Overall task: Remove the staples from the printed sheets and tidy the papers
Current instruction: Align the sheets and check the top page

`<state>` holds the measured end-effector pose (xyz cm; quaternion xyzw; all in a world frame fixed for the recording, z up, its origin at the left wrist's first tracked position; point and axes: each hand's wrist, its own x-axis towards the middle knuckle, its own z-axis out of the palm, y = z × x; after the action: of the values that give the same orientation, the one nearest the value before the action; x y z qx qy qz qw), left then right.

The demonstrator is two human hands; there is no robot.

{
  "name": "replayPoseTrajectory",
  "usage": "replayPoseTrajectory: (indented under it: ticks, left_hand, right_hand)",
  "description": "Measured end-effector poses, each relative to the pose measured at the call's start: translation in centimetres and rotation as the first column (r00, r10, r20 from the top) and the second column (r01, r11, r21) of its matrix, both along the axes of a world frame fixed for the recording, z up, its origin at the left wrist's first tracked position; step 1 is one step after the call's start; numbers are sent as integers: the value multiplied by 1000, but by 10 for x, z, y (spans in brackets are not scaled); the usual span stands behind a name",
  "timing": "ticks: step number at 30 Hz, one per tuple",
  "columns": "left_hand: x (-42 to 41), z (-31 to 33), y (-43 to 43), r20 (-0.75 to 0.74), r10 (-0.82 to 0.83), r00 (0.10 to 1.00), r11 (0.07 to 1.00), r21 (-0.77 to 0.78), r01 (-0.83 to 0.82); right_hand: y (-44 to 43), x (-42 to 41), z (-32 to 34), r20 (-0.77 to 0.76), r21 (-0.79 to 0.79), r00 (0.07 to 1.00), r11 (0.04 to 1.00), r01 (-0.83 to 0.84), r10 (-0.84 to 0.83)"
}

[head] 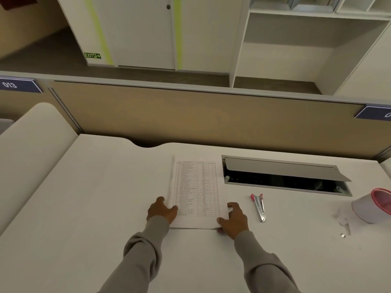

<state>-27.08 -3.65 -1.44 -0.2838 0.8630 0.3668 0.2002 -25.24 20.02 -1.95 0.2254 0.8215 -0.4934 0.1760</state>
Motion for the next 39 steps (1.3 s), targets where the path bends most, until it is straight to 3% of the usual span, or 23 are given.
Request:
replayPoseTrajectory:
  ticks: [6, 10, 13, 24, 30, 39]
  left_hand:
    - [9, -6, 9, -19, -119, 993, 993, 6, 119]
    - [14, -9, 7, -65, -187, 980, 981, 49, 190]
    - [20, -14, 3, -114, -191, 975, 981, -2, 192]
    - [21, -14, -8, -205, -171, 964, 985, 2, 175]
    - [31, -20, -9, -296, -158, 942, 986, 7, 167]
    - [35, -25, -10, -286, -103, 953, 994, 13, 111]
  right_hand:
    - [-8, -11, 8, -11, -10, 1000, 1000, -24, 24]
    - [-5, -13, 16, 27, 235, 954, 926, -295, 297]
    - [-5, -8, 11, 53, 341, 931, 870, -357, 361]
    - [-8, -5, 8, 35, 478, 920, 802, -358, 390]
    - [-7, 7, 2, -54, 477, 933, 830, -288, 355]
    - [-3, 13, -2, -72, 491, 923, 819, -296, 377]
